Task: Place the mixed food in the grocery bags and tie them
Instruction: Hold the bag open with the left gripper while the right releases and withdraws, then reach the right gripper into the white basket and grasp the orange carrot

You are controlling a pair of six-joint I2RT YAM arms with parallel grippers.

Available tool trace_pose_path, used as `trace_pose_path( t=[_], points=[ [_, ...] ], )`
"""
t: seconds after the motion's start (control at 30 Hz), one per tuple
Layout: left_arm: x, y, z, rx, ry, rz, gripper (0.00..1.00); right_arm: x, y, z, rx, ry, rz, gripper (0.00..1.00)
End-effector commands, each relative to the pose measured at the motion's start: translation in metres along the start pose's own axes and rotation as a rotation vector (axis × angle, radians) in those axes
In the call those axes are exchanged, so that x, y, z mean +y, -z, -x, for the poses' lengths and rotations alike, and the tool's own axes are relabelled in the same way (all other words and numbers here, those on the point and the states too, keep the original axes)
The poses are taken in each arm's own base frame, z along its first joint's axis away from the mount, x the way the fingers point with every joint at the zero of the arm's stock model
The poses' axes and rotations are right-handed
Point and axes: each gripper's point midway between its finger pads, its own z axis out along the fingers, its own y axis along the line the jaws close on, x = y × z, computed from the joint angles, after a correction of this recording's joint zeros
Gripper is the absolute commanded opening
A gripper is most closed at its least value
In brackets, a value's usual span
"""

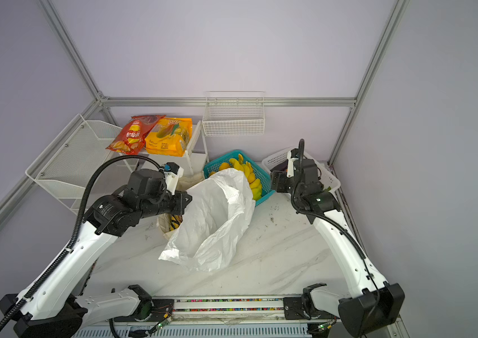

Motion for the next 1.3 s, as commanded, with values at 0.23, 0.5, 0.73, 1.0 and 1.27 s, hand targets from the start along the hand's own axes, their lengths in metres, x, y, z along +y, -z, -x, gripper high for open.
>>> trace_pose_path(
  t=[0.23, 0.5, 0.73, 1.0, 1.27],
  points=[
    [-0.041, -0.015, 0.016, -0.067, 0.016, -0.239, 0.00, -0.116, -0.108, 0.019, 0.060, 0.014, -0.379, 0.82],
    [-0.052, -0.017, 0.017, -0.074, -0.009, -0.305, 0.00, -0.147, -0.179, -0.008, 0.234, 0.131, -0.500, 0.87],
    [-0.055, -0.021, 0.017, -0.074, -0.022, -0.321, 0.00, -0.168, -0.200, -0.023, 0.304, 0.211, -0.595, 0.82],
    [-0.056, -0.021, 0.017, -0.072, -0.022, -0.329, 0.00, -0.167, -0.225, -0.038, 0.340, 0.212, -0.552, 0.78],
    [-0.056, -0.020, 0.017, -0.076, -0.021, -0.330, 0.00, -0.167, -0.238, -0.042, 0.346, 0.214, -0.535, 0.72]
  ],
)
